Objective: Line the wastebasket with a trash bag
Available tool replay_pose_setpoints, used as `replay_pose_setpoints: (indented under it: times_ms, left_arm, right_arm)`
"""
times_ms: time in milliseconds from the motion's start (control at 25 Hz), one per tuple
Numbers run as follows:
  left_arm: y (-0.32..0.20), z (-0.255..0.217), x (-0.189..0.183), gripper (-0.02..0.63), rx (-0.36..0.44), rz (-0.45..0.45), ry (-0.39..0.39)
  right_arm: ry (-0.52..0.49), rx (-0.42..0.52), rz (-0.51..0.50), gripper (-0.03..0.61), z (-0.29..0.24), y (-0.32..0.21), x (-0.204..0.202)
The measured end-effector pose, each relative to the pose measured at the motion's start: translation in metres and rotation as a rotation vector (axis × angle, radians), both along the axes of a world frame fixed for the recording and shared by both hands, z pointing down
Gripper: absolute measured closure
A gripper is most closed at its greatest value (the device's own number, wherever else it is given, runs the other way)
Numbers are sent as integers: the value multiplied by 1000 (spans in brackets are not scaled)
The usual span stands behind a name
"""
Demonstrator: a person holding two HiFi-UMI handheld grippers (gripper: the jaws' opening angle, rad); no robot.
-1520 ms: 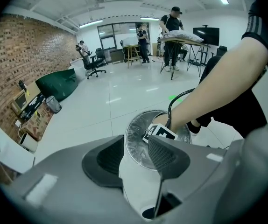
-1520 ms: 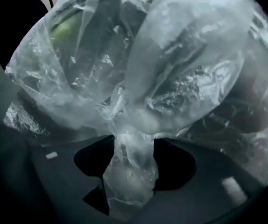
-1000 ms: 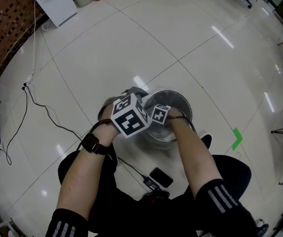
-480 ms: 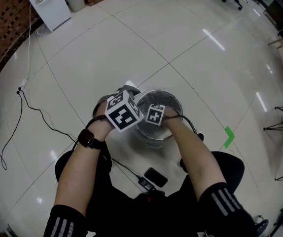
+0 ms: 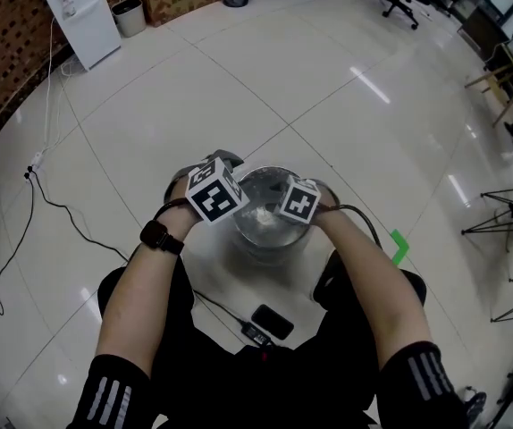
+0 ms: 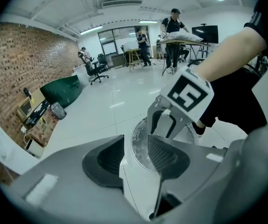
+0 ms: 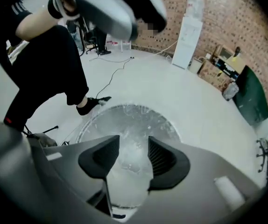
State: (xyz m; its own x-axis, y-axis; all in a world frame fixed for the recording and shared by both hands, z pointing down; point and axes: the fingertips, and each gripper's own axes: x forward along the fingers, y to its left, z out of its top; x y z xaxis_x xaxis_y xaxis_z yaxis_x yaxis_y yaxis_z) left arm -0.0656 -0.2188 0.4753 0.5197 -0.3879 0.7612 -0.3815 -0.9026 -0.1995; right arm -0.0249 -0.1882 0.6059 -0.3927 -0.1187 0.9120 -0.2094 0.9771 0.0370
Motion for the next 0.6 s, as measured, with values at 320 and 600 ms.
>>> replay_pose_setpoints:
  times_ms: [320,600]
  left_arm:
    - [2,-17,14,460,65,22,42]
    - [7,-33,24,462,116,42,91]
  right_arm:
    - [-246,222,197,572,-122,-10,36]
    - [-428,252,400,572,-156,-11,70]
